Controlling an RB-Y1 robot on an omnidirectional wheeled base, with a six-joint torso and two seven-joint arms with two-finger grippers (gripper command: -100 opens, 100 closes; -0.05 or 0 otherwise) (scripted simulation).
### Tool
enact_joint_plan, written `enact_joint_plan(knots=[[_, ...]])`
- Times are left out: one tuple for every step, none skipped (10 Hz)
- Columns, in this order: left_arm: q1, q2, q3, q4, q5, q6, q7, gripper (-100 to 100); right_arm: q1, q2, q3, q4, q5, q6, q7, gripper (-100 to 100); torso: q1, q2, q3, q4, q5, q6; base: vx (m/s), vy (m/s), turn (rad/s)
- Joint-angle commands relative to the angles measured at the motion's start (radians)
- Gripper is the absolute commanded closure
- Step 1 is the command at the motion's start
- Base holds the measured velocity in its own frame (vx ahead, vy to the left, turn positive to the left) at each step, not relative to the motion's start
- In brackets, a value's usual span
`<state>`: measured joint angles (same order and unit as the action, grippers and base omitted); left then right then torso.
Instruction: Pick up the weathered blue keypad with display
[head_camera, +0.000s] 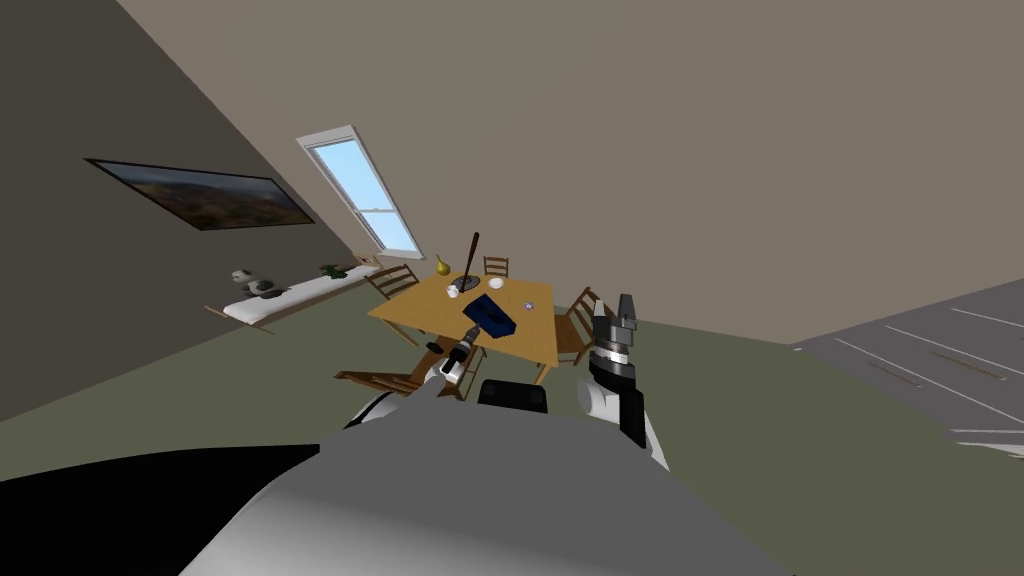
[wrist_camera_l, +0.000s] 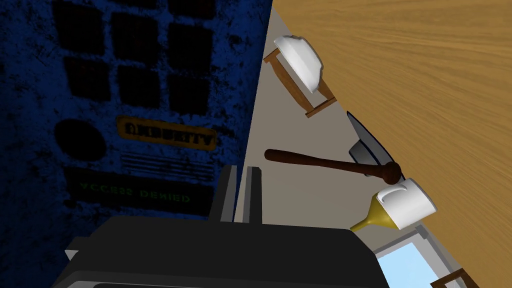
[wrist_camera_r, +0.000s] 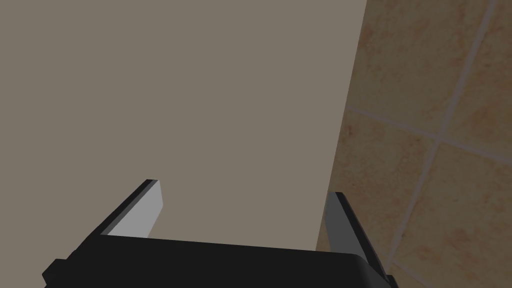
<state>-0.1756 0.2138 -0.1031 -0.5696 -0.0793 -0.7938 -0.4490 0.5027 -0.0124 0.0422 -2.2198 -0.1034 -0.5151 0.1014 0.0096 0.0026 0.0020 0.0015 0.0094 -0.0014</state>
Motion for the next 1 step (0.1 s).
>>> enact_joint_plan(knots=[[0.000,0.000,0.000,0.000,0.000,0.000,0.000,0,0.000,0.000,0.000,0.000,0.000,0.000,0.000,0,0.000,0.000,0.000,0.000,0.000,0.000,0.000,0.000,0.000]])
